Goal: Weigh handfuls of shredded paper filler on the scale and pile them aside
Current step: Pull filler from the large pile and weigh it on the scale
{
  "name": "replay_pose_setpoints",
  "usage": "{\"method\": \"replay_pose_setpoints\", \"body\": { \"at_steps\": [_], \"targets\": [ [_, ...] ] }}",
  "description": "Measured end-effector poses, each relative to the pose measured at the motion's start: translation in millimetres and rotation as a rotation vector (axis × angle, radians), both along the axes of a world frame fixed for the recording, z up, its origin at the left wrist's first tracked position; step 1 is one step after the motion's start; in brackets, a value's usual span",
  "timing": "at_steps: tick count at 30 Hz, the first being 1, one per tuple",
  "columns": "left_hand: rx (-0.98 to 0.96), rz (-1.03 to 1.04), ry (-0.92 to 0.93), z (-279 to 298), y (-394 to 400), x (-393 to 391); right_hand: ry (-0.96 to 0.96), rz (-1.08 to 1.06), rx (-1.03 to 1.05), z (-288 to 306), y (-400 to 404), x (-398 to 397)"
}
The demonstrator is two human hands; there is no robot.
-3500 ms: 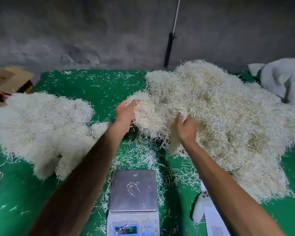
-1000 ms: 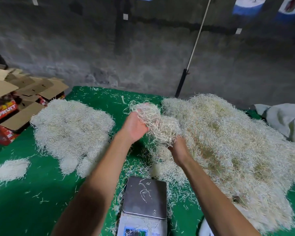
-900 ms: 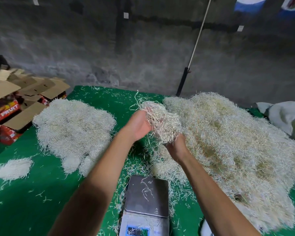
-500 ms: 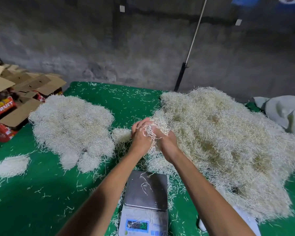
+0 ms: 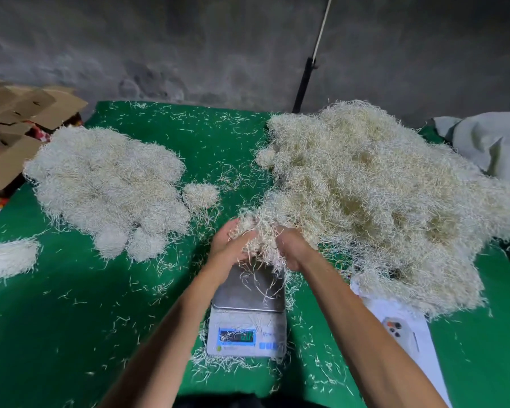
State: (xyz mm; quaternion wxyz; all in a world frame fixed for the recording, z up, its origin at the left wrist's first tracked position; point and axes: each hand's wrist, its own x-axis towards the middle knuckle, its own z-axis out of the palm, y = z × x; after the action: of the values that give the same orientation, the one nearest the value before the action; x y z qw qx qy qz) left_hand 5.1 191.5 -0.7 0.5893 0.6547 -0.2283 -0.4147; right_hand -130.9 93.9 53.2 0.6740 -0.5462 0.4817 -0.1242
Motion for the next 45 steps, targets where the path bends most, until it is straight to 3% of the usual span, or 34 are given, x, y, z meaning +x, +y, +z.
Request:
{"method": "replay_pose_setpoints", "body": {
  "at_steps": [2, 4, 6, 9, 12, 15, 18, 21, 24, 27, 32, 45],
  "targets": [
    [0.098, 0.100, -0.244, -15.0, 5.3, -5.1, -0.088, -0.092, 0.011, -10.1, 5.7, -8.0],
    [0.146, 0.203, -0.273, -23.0, 14.9, -14.0, -0.128, -0.085, 0.009, -20.0, 17.4, -16.3],
    [0.204, 0.271, -0.288, -27.8, 25.0, -21.0, 0.028, -0.017, -0.146, -39.7, 24.9, -24.4],
    [0.317, 0.200, -0.372, -32.0, 40.3, -24.4, 0.183, -0.056, -0.292, -72.0, 29.2, -37.7],
    [0.377, 0.085, -0.355, -41.6, 54.2, -18.3, 0.121, -0.081, -0.274, -86.6, 31.7, -57.3],
    [0.244, 0.021, -0.316, -49.7, 72.1, -7.7, 0.059, -0.184, -0.261, -100.4, 38.0, -78.4],
    [0.089, 0.094, -0.270, -60.2, 89.4, 2.8, 0.230, -0.222, -0.329, -124.8, 43.7, -100.6],
    [0.223, 0.174, -0.398, -90.8, 114.8, 8.3, 0.462, 0.004, -0.469, -158.2, 59.3, -125.6],
    [0.543, -0.011, -0.766, -139.8, 149.4, 1.0, 0.678, 0.328, -0.731, -187.0, 81.8, -139.3],
    [0.568, -0.067, -0.915, -161.9, 164.4, -17.5, 0.696, 0.339, -0.780, -194.8, 93.7, -139.3],
    [0.556, 0.117, -0.809, -152.8, 153.0, -32.6, 0.633, 0.265, -0.799, -201.5, 93.7, -141.6],
    [0.481, 0.175, -0.766, -159.5, 151.3, -32.1, 0.601, 0.247, -0.796, -205.4, 97.2, -149.5]
  ]
}}
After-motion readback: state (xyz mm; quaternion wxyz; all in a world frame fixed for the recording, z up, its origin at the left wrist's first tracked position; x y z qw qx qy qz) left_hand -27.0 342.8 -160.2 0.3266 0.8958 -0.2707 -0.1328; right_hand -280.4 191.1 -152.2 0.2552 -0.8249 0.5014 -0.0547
